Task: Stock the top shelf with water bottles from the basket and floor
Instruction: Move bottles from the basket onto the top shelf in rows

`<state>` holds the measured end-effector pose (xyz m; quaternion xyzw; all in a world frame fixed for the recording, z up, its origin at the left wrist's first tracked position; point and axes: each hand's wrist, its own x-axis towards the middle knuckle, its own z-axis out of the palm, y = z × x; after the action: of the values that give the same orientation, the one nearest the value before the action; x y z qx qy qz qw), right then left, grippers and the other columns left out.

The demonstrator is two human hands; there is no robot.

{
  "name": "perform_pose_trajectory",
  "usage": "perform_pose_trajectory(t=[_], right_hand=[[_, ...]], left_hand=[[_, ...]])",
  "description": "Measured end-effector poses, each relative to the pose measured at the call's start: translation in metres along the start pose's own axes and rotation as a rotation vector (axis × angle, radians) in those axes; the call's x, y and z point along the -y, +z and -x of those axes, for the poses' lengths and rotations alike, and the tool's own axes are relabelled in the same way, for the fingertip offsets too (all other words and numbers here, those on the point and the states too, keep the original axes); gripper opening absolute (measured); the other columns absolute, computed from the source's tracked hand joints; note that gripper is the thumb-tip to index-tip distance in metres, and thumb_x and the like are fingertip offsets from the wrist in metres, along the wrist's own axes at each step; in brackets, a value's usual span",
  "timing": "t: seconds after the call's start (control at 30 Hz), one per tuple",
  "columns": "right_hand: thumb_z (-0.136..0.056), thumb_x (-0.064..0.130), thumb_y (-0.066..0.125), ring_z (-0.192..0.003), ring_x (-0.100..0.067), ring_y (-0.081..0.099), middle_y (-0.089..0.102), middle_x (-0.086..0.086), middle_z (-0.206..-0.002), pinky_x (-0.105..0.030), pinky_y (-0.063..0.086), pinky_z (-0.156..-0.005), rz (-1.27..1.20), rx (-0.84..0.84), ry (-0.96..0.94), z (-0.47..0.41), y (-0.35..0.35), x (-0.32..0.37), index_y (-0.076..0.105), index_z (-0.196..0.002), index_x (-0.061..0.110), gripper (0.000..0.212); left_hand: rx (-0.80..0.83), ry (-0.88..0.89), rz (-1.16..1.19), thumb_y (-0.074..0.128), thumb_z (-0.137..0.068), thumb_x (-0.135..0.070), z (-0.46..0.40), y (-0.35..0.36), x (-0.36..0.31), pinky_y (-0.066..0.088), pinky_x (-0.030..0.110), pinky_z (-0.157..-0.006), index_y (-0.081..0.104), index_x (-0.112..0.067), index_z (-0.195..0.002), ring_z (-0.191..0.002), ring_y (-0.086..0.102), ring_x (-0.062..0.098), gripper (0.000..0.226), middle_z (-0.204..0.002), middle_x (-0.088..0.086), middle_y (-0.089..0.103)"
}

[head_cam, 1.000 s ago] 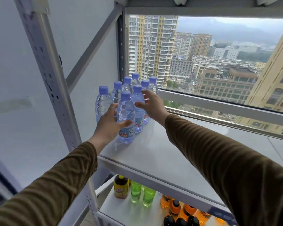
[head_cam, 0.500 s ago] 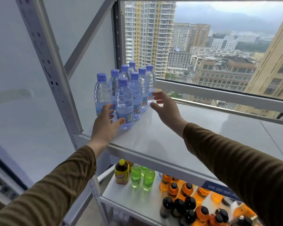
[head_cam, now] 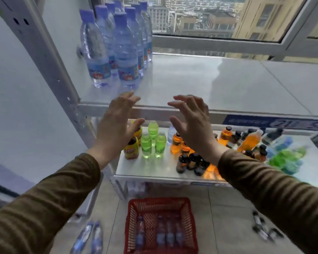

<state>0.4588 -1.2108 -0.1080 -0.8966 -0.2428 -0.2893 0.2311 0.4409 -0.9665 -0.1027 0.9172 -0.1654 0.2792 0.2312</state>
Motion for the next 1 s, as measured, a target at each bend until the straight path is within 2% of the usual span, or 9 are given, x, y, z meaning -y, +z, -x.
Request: perform_pose_trajectory(t=[0.1,0.2,0.3,0.47,0.6,0.67,0.8,0.93,1.0], right_hand=[[-0.094,0.029,0.066,-0.135,-0.032,0.046,0.060,-0.007,-0.142,-0.050,0.035,-0.111,0.075,0.010,-0.006,0.055,0.015,0.005,0.067,-0.127,0.020,0.035],[-0.094,0.028,0.067,-0.137,-0.032,0.041,0.057,-0.007,-0.145,-0.051,0.032,-0.112,0.110,0.114,0.026,0.105,0.029,0.004,0.065,-0.131,0.021,0.037],[-0.092,0.029,0.068,-0.139,-0.032,0.040,0.055,-0.005,-0.146,-0.052,0.030,-0.114,0.110,0.246,0.119,0.154,0.046,-0.003,0.063,-0.131,0.023,0.040],[-0.092,0.025,0.067,-0.138,-0.029,0.040,0.053,-0.003,-0.144,-0.054,0.037,-0.112,0.064,0.413,0.277,0.241,0.080,-0.016,0.060,-0.132,0.023,0.040],[-0.094,0.023,0.064,-0.139,-0.027,0.040,0.053,-0.002,-0.145,-0.050,0.039,-0.116,0.038,0.517,0.427,0.306,0.113,-0.016,0.059,-0.135,0.022,0.041],[-0.095,0.021,0.064,-0.139,-0.024,0.039,0.054,-0.002,-0.145,-0.046,0.041,-0.116,0.023,0.565,0.512,0.336,0.133,-0.015,0.059,-0.136,0.020,0.041],[-0.095,0.017,0.064,-0.136,-0.023,0.042,0.053,-0.003,-0.145,-0.043,0.042,-0.116,0.009,0.675,0.683,0.386,0.183,-0.014,0.057,-0.141,0.017,0.046],[-0.095,0.017,0.063,-0.133,-0.027,0.045,0.051,-0.007,-0.144,-0.041,0.040,-0.113,-0.026,0.766,0.903,0.435,0.243,-0.020,0.053,-0.143,0.014,0.049],[-0.094,0.018,0.065,-0.132,-0.029,0.048,0.054,-0.009,-0.141,-0.041,0.041,-0.111,-0.054,0.772,1.027,0.459,0.272,-0.024,0.055,-0.140,0.013,0.047]], left_hand=[[0.091,0.117,0.004,0.072,-0.086,-0.026,0.046,0.013,-0.001,0.030,0.036,-0.117,0.054,-0.011,-0.137,-0.145,0.036,0.027,0.056,-0.153,0.010,0.044],[0.197,0.162,0.006,0.073,-0.088,-0.025,0.091,0.036,0.004,0.038,0.047,-0.115,0.054,-0.011,-0.139,-0.147,0.034,0.029,0.057,-0.156,0.009,0.042],[0.314,0.120,0.014,0.074,-0.088,-0.028,0.138,0.068,0.010,0.036,0.050,-0.115,0.052,-0.015,-0.141,-0.146,0.035,0.029,0.058,-0.158,0.007,0.040],[0.574,0.002,0.036,0.072,-0.087,-0.032,0.220,0.124,0.024,0.034,0.050,-0.118,0.044,-0.024,-0.142,-0.150,0.027,0.023,0.062,-0.159,0.001,0.035],[0.752,-0.095,0.056,0.074,-0.087,-0.026,0.284,0.165,0.045,0.027,0.051,-0.121,0.049,-0.017,-0.143,-0.149,0.030,0.028,0.061,-0.158,0.008,0.038],[0.846,-0.194,0.065,0.071,-0.090,-0.027,0.313,0.185,0.058,0.024,0.043,-0.122,0.046,-0.018,-0.146,-0.149,0.029,0.027,0.062,-0.160,0.006,0.034],[0.957,-0.500,0.166,0.068,-0.092,-0.027,0.362,0.227,0.089,0.033,0.038,-0.118,0.042,-0.016,-0.149,-0.142,0.040,0.024,0.063,-0.156,0.005,0.040],[0.999,-0.800,0.300,0.064,-0.095,-0.020,0.408,0.275,0.117,0.040,0.031,-0.101,0.048,-0.012,-0.142,-0.126,0.055,0.025,0.050,-0.138,0.005,0.057],[1.005,-0.913,0.380,0.062,-0.096,-0.018,0.432,0.304,0.128,0.045,0.027,-0.089,0.055,-0.012,-0.131,-0.114,0.060,0.022,0.037,-0.125,0.001,0.062]])
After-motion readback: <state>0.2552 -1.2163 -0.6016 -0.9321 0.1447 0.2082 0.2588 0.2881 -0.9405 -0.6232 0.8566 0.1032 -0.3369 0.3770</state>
